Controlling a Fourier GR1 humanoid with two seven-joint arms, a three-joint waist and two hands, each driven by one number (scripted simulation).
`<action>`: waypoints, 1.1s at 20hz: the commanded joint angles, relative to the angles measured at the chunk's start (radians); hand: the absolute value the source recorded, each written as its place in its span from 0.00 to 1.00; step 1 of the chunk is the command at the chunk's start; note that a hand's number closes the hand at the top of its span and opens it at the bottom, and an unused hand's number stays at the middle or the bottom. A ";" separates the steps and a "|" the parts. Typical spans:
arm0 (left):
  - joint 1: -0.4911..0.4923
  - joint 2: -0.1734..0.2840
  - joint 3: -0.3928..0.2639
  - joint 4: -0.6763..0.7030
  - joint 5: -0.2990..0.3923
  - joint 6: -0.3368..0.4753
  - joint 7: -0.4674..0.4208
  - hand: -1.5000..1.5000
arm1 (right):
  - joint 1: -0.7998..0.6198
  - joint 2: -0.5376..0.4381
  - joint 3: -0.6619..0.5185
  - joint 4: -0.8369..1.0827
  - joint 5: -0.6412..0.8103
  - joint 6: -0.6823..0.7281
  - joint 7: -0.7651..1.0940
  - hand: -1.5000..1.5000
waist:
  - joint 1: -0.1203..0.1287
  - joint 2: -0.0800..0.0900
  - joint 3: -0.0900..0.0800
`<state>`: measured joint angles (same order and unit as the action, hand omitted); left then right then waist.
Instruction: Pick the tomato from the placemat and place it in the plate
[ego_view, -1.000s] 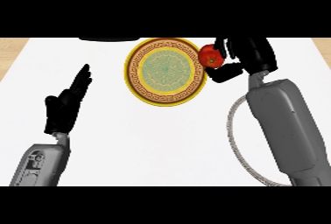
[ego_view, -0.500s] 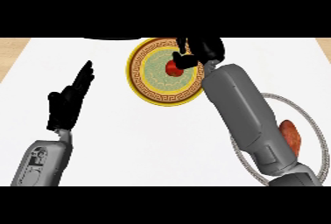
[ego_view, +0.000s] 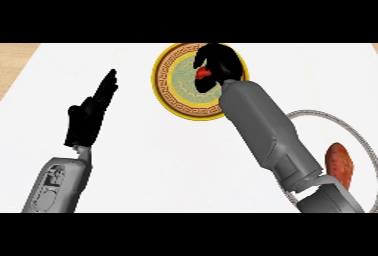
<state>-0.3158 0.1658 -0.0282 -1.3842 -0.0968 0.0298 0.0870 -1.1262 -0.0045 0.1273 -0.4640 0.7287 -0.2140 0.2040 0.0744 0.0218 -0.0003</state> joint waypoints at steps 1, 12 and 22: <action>-0.045 -0.024 -0.014 0.028 -0.029 0.026 0.003 0.50 | -0.008 0.004 -0.003 0.096 -0.109 -0.052 -0.055 0.00 | 0.005 0.003 0.001; -0.026 0.013 0.029 0.017 0.010 -0.015 -0.002 0.50 | 0.013 0.004 -0.157 0.070 -0.385 -0.187 -0.311 0.00 | -0.006 0.001 0.002; 0.028 -0.007 0.014 -0.041 -0.036 0.042 0.034 0.50 | 0.096 -0.128 -0.323 -0.015 -0.532 -0.156 -0.368 0.00 | -0.071 -0.022 0.001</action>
<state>-0.2933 0.1758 0.0068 -1.3851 -0.0999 0.0373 0.0902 -1.0936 -0.0829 -0.1523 -0.4379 0.2418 -0.3964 -0.1165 0.0245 0.0069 0.0006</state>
